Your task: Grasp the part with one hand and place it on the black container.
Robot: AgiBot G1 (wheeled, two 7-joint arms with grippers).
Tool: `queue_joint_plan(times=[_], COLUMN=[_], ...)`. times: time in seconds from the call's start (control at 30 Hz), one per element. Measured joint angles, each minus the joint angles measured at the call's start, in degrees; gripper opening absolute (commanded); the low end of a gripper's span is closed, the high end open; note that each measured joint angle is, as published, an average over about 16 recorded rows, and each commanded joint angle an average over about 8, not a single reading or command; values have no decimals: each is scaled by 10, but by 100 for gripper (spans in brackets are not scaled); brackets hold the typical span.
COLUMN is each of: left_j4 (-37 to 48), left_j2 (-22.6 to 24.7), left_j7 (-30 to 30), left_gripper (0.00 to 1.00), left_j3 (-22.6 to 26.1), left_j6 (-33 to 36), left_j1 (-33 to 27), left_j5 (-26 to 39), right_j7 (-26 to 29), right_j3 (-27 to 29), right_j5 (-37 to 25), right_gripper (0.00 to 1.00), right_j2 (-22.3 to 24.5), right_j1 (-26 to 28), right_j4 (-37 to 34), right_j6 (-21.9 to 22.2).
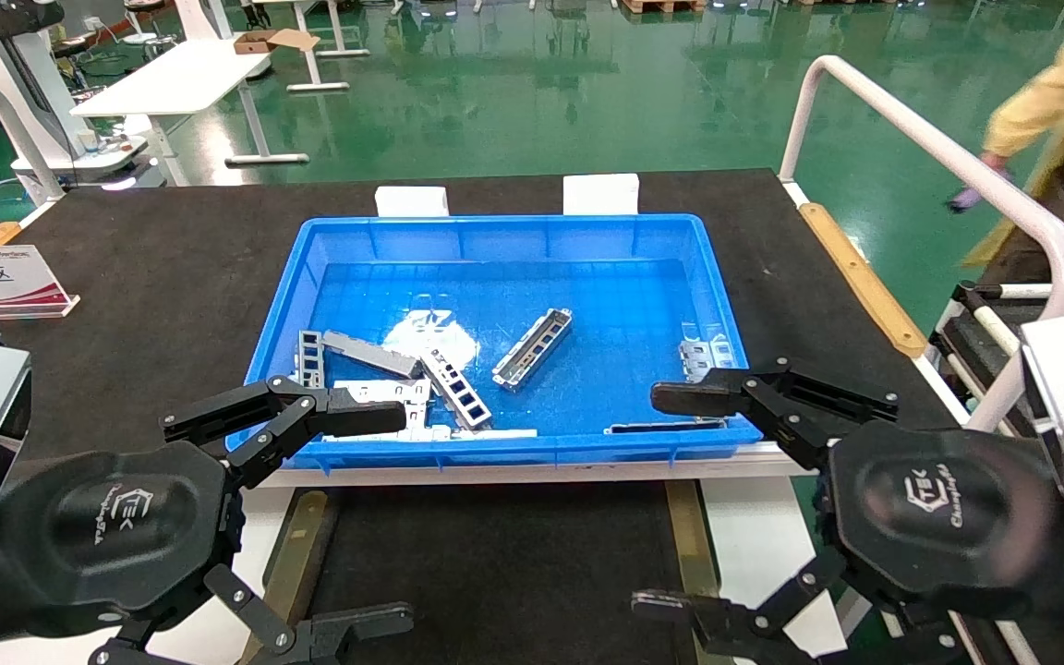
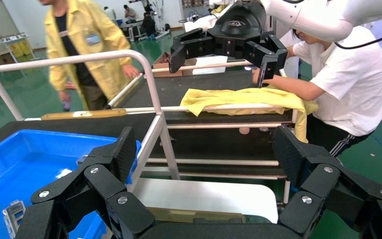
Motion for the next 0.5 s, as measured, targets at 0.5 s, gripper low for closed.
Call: queue_joint_plan(times=[0.5], left_j4=[0], left_j2=[0], left_j7=[0], left_gripper=[100], left_j3=[0], left_j6=[0], left_j1=[0], left_j5=[0], right_j7=[5], right_j3=[9], right_j5=[-6], right_gripper=[100], right_j2=[-3], right_j1=[-2], right_j4=[1], right_j6=[-4])
